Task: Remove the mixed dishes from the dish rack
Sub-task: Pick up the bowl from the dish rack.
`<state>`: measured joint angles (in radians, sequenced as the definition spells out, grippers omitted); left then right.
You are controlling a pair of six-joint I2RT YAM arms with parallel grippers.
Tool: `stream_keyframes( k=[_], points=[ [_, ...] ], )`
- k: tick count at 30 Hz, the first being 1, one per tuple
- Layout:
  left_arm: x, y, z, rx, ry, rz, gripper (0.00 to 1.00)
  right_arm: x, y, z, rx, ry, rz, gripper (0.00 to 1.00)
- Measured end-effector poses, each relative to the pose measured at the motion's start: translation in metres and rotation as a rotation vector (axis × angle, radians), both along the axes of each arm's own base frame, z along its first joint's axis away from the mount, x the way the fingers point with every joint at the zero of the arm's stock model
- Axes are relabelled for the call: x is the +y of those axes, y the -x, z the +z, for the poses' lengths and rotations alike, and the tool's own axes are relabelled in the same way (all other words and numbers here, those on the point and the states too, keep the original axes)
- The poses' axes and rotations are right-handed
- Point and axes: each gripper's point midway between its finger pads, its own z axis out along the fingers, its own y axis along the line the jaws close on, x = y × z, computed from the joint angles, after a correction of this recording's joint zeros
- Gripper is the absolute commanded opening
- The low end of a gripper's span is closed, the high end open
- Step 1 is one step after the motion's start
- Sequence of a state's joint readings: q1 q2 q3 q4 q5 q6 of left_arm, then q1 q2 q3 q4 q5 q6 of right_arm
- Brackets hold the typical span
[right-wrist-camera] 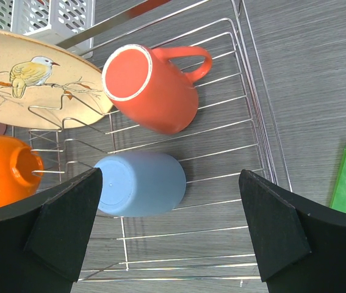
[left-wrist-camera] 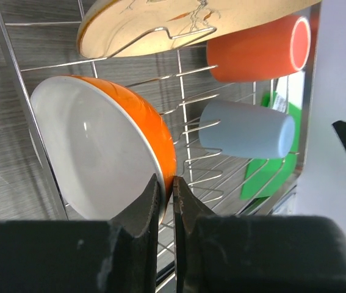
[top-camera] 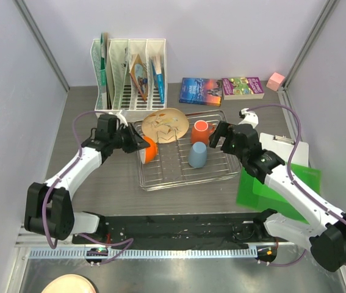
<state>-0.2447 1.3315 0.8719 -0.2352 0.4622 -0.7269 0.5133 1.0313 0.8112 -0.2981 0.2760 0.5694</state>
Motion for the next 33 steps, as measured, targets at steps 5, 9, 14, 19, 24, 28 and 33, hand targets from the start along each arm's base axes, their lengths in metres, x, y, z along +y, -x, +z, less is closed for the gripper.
stream_keyframes(
  k=[5, 9, 14, 19, 24, 28, 33],
  points=[
    [0.002, -0.004, 0.012, -0.012, 0.087, 0.019, 0.00, -0.001, 0.001, 0.002, -0.009, 0.000, 0.003, 0.99],
    [0.006, -0.009, 0.022, -0.036, 0.171, 0.049, 0.00, -0.001, 0.002, 0.005, -0.018, 0.001, 0.005, 0.99],
    [0.008, -0.008, 0.033, -0.053, 0.232, 0.065, 0.00, -0.003, 0.003, 0.011, -0.034, -0.004, 0.006, 0.99],
    [0.006, -0.008, 0.061, -0.118, 0.252, 0.049, 0.00, -0.003, 0.003, 0.012, -0.039, -0.005, 0.007, 0.99],
    [0.000, -0.011, 0.098, -0.204, 0.269, 0.023, 0.00, -0.003, 0.003, 0.012, -0.039, -0.005, 0.008, 0.99],
    [-0.014, -0.004, 0.122, -0.249, 0.219, -0.031, 0.00, -0.002, 0.003, 0.014, -0.040, -0.007, 0.010, 0.99],
    [-0.052, 0.019, 0.170, -0.386, 0.064, -0.171, 0.00, -0.001, 0.001, 0.026, -0.050, -0.012, 0.009, 0.99]
  ],
)
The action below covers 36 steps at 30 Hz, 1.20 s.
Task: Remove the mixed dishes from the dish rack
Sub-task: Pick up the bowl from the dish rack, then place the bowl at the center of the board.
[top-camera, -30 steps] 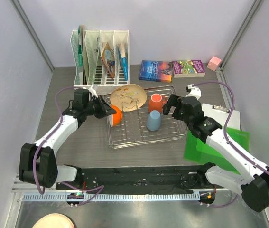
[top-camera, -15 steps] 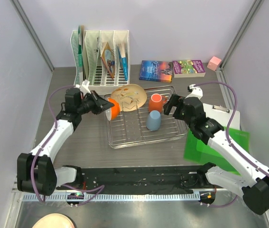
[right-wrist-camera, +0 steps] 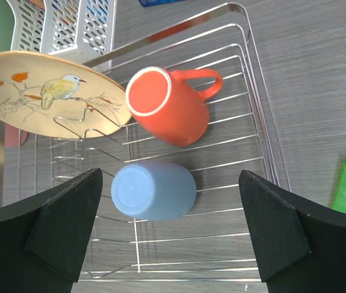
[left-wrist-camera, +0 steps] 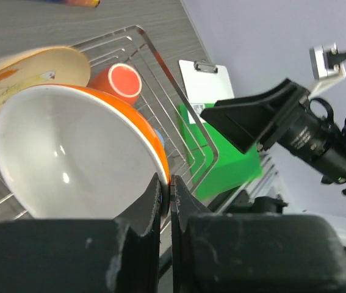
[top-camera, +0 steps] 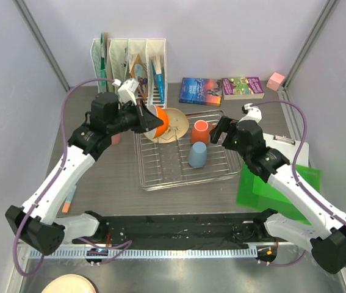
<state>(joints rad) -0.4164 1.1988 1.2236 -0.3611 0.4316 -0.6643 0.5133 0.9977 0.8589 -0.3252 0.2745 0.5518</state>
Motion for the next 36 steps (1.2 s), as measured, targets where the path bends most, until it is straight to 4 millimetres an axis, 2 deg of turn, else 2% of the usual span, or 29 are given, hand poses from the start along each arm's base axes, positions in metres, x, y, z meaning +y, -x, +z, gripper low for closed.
stream_keyframes(
  k=[3, 6, 8, 11, 15, 19, 24, 30, 34, 36],
  points=[
    [-0.014, 0.012, 0.022, -0.090, -0.089, -0.035, 0.00, 0.002, -0.005, 0.010, -0.005, 0.000, -0.004, 0.99],
    [-0.017, 0.016, 0.019, -0.123, -0.212, -0.022, 0.00, 0.000, -0.008, 0.016, 0.003, 0.015, -0.022, 0.99],
    [-0.008, 0.009, 0.001, -0.122, -0.359, 0.026, 0.00, -0.004, -0.010, 0.023, 0.007, 0.030, -0.043, 0.99],
    [-0.015, 0.018, -0.033, -0.140, -0.604, 0.003, 0.00, -0.008, -0.013, 0.034, 0.005, 0.045, -0.069, 0.98],
    [-0.021, 0.041, -0.075, -0.233, -0.929, -0.089, 0.00, -0.008, -0.015, 0.045, 0.008, 0.050, -0.074, 0.98],
    [-0.027, 0.067, -0.092, -0.346, -1.087, -0.212, 0.00, 0.001, -0.018, 0.042, 0.040, 0.049, -0.041, 0.97],
    [-0.025, 0.079, -0.086, -0.426, -1.081, -0.290, 0.00, 0.014, -0.017, 0.034, 0.092, 0.055, 0.026, 0.97],
    [-0.020, 0.092, -0.053, -0.516, -0.975, -0.300, 0.00, 0.023, -0.017, 0.038, 0.096, 0.044, 0.079, 0.97],
    [-0.011, 0.079, -0.048, -0.487, -0.990, -0.220, 0.00, 0.025, -0.017, 0.038, 0.098, 0.040, 0.086, 0.97],
    [0.006, 0.060, -0.051, -0.410, -1.002, -0.130, 0.00, 0.026, -0.016, 0.036, 0.097, 0.035, 0.090, 0.97]
  ],
)
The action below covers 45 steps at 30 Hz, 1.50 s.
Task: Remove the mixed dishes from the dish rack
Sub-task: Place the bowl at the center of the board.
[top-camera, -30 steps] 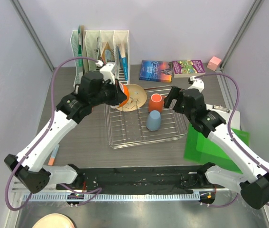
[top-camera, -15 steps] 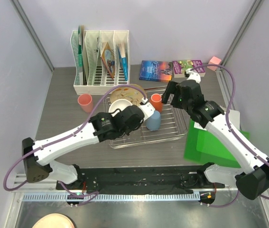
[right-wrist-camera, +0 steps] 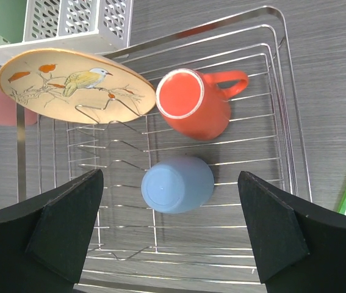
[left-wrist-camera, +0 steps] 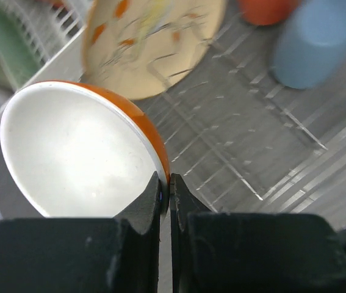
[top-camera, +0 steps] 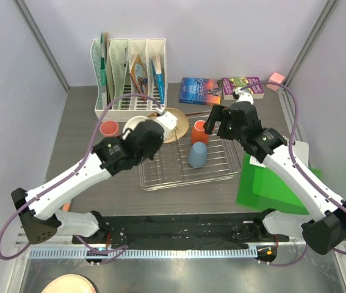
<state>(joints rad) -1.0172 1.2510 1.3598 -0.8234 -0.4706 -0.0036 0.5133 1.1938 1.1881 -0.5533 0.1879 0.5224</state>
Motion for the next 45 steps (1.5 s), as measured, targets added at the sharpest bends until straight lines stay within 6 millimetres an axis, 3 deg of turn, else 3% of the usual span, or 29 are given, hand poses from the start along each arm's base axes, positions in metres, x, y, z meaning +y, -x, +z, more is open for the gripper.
stream_keyframes(
  k=[2, 6, 10, 16, 20, 27, 29, 38, 45],
  points=[
    [0.024, -0.021, -0.005, 0.024, 0.018, 0.140, 0.00, 0.000, 0.002, -0.005, 0.005, -0.003, 0.002, 0.97],
    [0.105, -0.061, -0.022, 0.089, 0.047, 0.535, 0.00, -0.002, 0.008, -0.019, 0.029, 0.001, 0.004, 0.97],
    [0.170, -0.075, -0.036, 0.132, 0.079, 0.837, 0.00, -0.004, 0.012, -0.022, 0.025, -0.013, -0.003, 0.97],
    [0.231, -0.090, -0.057, 0.186, 0.145, 1.141, 0.00, -0.001, 0.014, -0.028, 0.019, -0.047, -0.005, 0.97],
    [0.250, -0.105, -0.076, 0.233, 0.188, 1.270, 0.00, 0.003, 0.013, -0.035, 0.020, -0.069, 0.002, 0.97],
    [0.274, -0.151, -0.108, 0.282, 0.208, 1.414, 0.00, 0.006, 0.016, -0.048, 0.043, -0.081, 0.013, 0.97],
    [0.282, -0.160, -0.126, 0.310, 0.206, 1.445, 0.00, 0.006, 0.016, -0.048, 0.039, -0.085, 0.013, 0.97],
    [0.332, -0.158, -0.189, 0.438, 0.222, 1.612, 0.00, 0.005, 0.018, -0.061, 0.053, -0.078, 0.011, 0.97],
    [0.331, -0.159, -0.205, 0.487, 0.238, 1.612, 0.00, 0.005, 0.018, -0.062, 0.052, -0.079, 0.012, 0.97]
  ],
)
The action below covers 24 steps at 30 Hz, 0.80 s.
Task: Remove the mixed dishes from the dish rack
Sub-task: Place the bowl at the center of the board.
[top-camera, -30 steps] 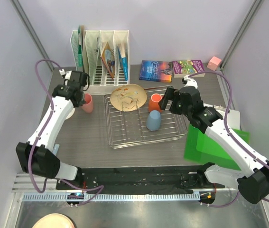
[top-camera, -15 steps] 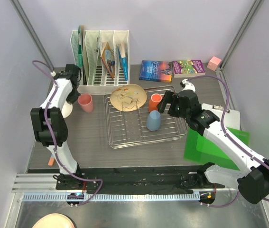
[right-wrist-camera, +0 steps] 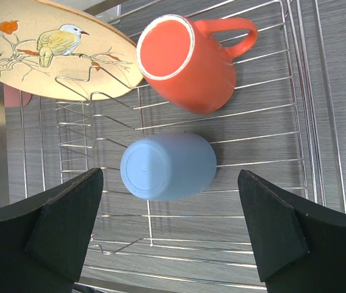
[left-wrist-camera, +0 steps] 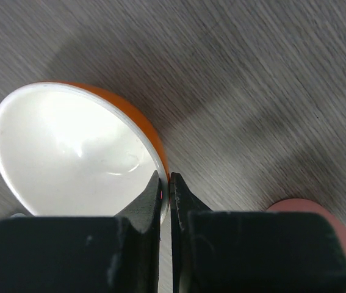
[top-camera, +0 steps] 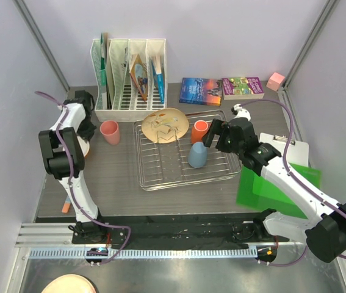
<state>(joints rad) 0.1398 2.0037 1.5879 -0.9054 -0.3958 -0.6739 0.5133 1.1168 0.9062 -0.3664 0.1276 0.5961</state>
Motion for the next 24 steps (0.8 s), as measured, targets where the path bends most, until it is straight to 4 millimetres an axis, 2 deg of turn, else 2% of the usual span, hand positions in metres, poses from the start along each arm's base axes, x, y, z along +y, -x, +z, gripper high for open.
stream_keyframes(
  k=[7, 9, 10, 15, 19, 21, 24],
  points=[
    [0.000, -0.008, -0.007, 0.012, 0.004, -0.012, 0.01, -0.001, 0.001, -0.005, 0.009, 0.005, 0.000, 0.97],
    [0.000, -0.011, -0.006, 0.006, 0.004, -0.015, 0.08, -0.001, 0.002, -0.006, 0.011, 0.006, 0.000, 0.97],
    [0.000, -0.012, -0.005, 0.004, 0.005, -0.016, 0.17, -0.001, 0.002, -0.006, 0.012, 0.008, 0.000, 0.97],
    [0.000, -0.021, 0.002, -0.021, 0.013, -0.031, 0.33, -0.001, 0.002, -0.007, 0.013, 0.009, 0.000, 0.97],
    [-0.002, -0.025, 0.007, -0.040, 0.020, -0.031, 0.52, -0.001, 0.002, -0.007, 0.013, 0.009, 0.000, 0.98],
    [-0.003, -0.024, 0.012, -0.049, 0.023, -0.032, 0.55, -0.001, 0.002, -0.007, 0.013, 0.008, 0.000, 0.97],
    [-0.005, -0.023, 0.031, -0.087, 0.027, -0.025, 0.55, -0.001, 0.002, -0.007, 0.013, 0.008, 0.000, 0.97]
  ],
)
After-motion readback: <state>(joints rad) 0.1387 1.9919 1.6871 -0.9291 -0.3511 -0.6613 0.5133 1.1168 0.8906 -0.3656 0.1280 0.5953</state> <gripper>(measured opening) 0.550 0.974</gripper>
